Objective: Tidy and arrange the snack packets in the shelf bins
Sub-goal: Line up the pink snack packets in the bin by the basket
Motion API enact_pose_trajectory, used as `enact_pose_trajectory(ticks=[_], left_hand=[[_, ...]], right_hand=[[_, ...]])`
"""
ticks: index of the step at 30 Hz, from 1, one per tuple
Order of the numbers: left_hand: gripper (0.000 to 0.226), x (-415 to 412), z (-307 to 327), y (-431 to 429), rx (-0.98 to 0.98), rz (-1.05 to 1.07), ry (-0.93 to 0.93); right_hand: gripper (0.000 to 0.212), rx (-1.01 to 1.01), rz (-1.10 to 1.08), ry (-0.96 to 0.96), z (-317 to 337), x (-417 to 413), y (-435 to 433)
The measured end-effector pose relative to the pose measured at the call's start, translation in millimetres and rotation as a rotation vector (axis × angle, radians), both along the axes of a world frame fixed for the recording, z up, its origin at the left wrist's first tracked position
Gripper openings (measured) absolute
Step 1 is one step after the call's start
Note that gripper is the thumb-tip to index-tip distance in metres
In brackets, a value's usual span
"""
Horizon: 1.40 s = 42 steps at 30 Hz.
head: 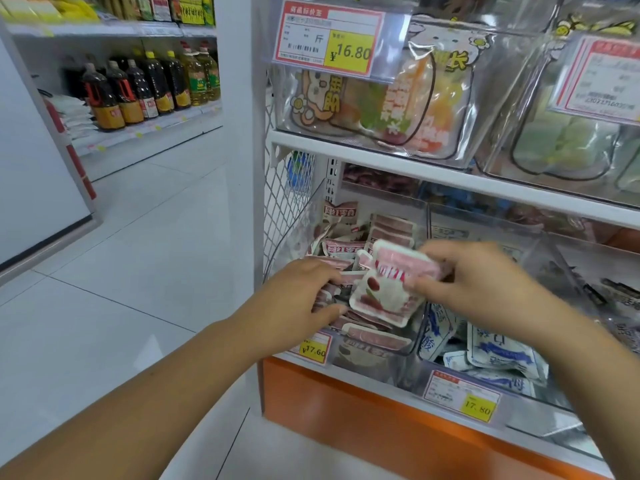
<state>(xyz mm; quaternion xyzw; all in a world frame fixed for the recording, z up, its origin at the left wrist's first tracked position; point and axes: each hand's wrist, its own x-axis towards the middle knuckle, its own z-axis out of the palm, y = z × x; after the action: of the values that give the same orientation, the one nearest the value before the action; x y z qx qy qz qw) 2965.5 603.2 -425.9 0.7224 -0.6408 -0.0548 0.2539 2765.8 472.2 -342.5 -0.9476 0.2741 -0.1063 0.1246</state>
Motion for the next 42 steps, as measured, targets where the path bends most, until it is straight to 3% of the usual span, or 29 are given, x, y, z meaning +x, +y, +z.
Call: enact_pose_trajectory(ticks=[3,7,9,13,15,20,27,32,37,39,42], left_hand=[[0.045,3,-3,-1,0.041,-0.011,-0.039],[0.053,5,-5,-3,0.085,-0.004,-0.012],[0.055,5,-5,-3,0.090,-0.002,-0.011],[0.057,4,-3,-1,0.062,0.005,-0.024],[0.060,3,-2,-1,0.046,0.012,-0.022],[0.060,4,-5,-4,0.072,-0.002,-0.117],[0.063,8,-7,-8,0.115,-0.015,-0.128],[0.065,9,-1,-4,0.127,-0.060,-0.061],[0.041,8,5,1,0.039,-0.072,0.068],[0.030,5,2,-1,-0.002,-0.063,0.083],[0.016,4,-2,-5,0.005,-0.082,-0.032]], right_hand=[[0.041,-0.228,0.075,0.115,-18,9,5],[0.044,-0.345,0.109,0.248,-34,21,2],[0.041,-0.413,0.098,0.313,-36,25,6],[0.016,-0.507,0.159,0.419,-36,38,13],[0.017,-0.463,0.176,0.445,-35,41,12],[0.023,-0.093,0.176,0.516,-22,45,1],[0.005,-0.183,0.262,0.693,-31,73,3],[0.012,-0.074,0.207,0.770,-34,75,0],[0.018,-0.215,0.196,0.630,-46,68,6],[0.012,-0.095,0.186,0.679,-36,69,3],[0.029,0.107,0.180,0.744,-15,75,-3]])
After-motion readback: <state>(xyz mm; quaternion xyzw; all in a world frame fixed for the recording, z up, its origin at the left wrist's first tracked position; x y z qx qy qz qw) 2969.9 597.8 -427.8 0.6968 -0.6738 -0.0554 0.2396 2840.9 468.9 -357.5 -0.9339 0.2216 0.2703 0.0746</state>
